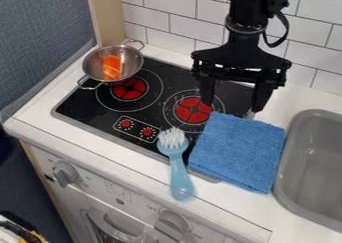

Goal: Move the blue cloth to the bottom right corner of the burner

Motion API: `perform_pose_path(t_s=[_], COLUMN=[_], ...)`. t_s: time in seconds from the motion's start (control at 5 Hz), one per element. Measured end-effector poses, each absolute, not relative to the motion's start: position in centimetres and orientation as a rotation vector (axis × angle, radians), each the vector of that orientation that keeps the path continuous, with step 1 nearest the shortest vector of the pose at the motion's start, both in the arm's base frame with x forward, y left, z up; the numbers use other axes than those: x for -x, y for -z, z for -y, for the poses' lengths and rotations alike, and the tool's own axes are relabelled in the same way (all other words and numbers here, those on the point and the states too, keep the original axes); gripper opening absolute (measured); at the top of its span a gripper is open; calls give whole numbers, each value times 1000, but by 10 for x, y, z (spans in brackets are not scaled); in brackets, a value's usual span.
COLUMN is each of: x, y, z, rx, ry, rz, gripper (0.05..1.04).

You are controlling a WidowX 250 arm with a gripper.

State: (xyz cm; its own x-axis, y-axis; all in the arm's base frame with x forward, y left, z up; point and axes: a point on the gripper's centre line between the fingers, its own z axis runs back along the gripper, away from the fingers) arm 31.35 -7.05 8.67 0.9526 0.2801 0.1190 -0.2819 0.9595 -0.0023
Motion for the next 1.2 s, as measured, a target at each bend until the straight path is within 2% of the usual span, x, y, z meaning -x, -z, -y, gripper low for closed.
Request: perform_pose_path(t_s=[0.2,0.4,0.6,0.8,1.0,1.2], x=[-321,-333,-326,-330,-339,-334], y=[-96,-81,-73,-65,-78,-79], z=[59,25,-18,-31,-40,-54], rx=[-43,-105,-114,-141,-164,-209], ry=[-317,-287,-342,-373,-370,-358], rz=[120,26,-12,-13,8,-15], gripper=[1000,999,1000,1000,999,999])
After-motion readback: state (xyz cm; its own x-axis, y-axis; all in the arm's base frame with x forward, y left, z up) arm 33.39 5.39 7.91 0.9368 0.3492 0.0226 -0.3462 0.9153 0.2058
